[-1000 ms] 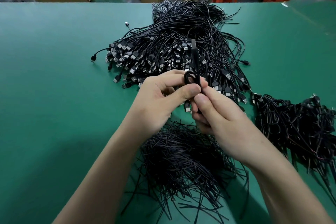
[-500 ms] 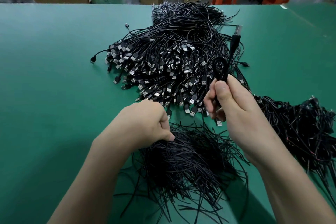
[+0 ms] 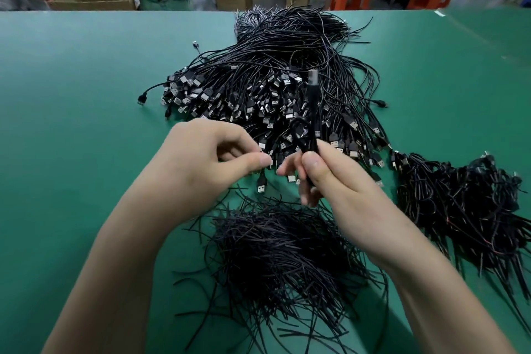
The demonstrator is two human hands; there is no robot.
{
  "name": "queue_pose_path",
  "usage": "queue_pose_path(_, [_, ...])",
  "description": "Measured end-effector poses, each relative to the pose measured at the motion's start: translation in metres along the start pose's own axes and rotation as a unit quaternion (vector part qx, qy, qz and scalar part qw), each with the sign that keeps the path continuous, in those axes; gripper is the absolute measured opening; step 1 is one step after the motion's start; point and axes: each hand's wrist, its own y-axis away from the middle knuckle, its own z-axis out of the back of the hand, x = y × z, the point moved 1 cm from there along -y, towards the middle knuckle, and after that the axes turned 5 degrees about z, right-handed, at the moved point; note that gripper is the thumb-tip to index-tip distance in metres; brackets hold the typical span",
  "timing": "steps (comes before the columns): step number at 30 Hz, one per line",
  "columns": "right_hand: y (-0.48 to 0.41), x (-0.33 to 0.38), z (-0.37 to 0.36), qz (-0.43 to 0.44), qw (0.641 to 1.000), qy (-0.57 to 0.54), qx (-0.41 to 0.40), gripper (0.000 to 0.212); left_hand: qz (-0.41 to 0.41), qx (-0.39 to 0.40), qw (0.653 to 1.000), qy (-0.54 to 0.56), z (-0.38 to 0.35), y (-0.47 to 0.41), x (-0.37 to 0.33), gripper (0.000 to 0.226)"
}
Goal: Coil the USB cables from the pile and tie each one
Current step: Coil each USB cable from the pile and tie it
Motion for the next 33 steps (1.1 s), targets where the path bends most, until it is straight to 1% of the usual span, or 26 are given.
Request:
queue_pose_path(4, [0.002,0.004,-0.004,-0.004,0.998,-0.02,0.068,0.029,-0.023,-0.019,0.996,0.086,-0.005,0.001,-0.004,0.009])
queue_pose_path(7, [0.003,0.006,-0.006,0.001,0.995,-0.058,0.086,0.028,-0.033,-0.026,0.988,0.151,-0.013,0.001,-0.007,0.008])
queue_pose_path(10, [0.002,0.007,-0.009,0.021,0.992,-0.112,0.059,0.03,-0.04,-0.01,0.978,0.204,-0.024,-0.001,-0.009,0.008])
queue_pose_path(12, [0.001,0.005,-0.009,0.03,0.989,-0.146,0.02,0.031,-0.053,0.012,0.973,0.224,-0.03,-0.001,-0.009,0.015])
queue_pose_path(14, [0.0,0.003,-0.008,0.031,0.985,-0.167,-0.019,0.031,-0.042,0.025,0.972,0.231,-0.035,-0.001,-0.009,0.02])
queue_pose_path(18, [-0.001,0.002,-0.008,0.033,0.99,-0.13,-0.046,0.032,0.014,0.036,0.969,0.242,-0.042,-0.003,-0.005,0.018])
queue_pose_path(20, [-0.001,0.002,-0.008,0.033,0.992,-0.113,-0.046,0.031,0.049,0.039,0.96,0.274,-0.042,-0.004,-0.004,0.018])
queue_pose_path(22, [0.0,0.004,-0.008,0.033,0.993,-0.104,-0.039,0.032,0.067,0.068,0.946,0.311,-0.043,-0.004,-0.005,0.021])
queue_pose_path(24, [0.0,0.005,-0.008,0.038,0.994,-0.101,-0.035,0.032,0.066,0.085,0.935,0.338,-0.045,-0.005,-0.006,0.025])
queue_pose_path(26, [0.001,0.008,-0.005,0.041,0.994,-0.087,-0.047,0.03,0.064,0.061,0.93,0.356,-0.045,-0.005,-0.006,0.024])
queue_pose_path(28, [0.002,0.009,-0.001,0.045,0.996,-0.024,-0.07,0.029,0.058,0.018,0.933,0.355,-0.043,-0.006,-0.006,0.017])
queue_pose_path(29, [0.002,0.009,0.002,0.045,0.996,0.014,-0.08,0.03,0.053,0.009,0.935,0.35,-0.043,-0.005,-0.006,0.014])
queue_pose_path(31, [0.002,0.006,0.004,0.036,0.993,0.066,-0.092,0.03,0.041,0.011,0.938,0.344,-0.044,-0.003,-0.008,0.012])
queue_pose_path(33, [0.003,0.004,0.005,0.028,0.99,0.099,-0.094,0.028,0.035,0.017,0.935,0.351,-0.046,-0.001,-0.01,0.015])
